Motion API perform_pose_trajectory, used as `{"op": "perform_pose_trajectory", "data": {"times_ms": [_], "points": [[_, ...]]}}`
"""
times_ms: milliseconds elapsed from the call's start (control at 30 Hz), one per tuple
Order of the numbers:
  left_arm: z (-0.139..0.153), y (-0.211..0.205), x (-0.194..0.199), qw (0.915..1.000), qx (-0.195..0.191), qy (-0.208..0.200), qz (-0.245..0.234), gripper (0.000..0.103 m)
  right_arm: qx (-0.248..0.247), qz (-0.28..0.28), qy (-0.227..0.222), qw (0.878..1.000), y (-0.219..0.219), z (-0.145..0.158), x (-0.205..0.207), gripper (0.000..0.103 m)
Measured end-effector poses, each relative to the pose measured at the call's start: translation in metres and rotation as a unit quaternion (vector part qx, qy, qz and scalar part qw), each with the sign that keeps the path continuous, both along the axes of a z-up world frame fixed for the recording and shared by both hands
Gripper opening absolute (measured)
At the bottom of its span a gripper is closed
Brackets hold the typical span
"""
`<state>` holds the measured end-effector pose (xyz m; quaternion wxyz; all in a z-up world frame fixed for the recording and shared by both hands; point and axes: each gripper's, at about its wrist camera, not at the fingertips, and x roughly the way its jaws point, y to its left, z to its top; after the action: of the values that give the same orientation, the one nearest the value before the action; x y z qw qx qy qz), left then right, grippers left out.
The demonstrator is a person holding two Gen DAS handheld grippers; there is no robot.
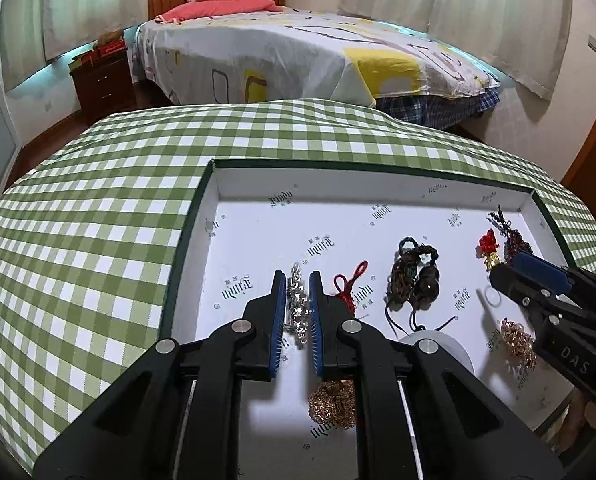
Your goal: Organize jewelry
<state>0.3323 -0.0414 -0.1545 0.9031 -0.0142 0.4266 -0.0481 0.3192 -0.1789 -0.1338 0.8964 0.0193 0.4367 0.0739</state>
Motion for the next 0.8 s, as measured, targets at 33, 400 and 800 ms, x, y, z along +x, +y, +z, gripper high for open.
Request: {"op": "perform_pose_trajectory", "data": {"times_ms": [33, 400, 800], "points": [[0.0, 0.0, 0.0, 1.0, 0.0, 0.001, 0.0, 0.025, 0.0, 0.0, 0.0, 1.0, 0.0, 0.0, 0.0, 0.045], [0.012, 0.002, -0.009, 0.9999, 0.001, -0.014, 0.003, 0.063, -0.003, -0.001, -0.029, 1.0, 0.0, 0.012, -0.013, 0.065], [0.048, 0.006, -0.083, 0.9976, 0.012, -0.067, 0.013, 0.09, -0.004, -0.033, -0.064, 0.997, -0.021, 0.037, -0.073, 0.077]]}}
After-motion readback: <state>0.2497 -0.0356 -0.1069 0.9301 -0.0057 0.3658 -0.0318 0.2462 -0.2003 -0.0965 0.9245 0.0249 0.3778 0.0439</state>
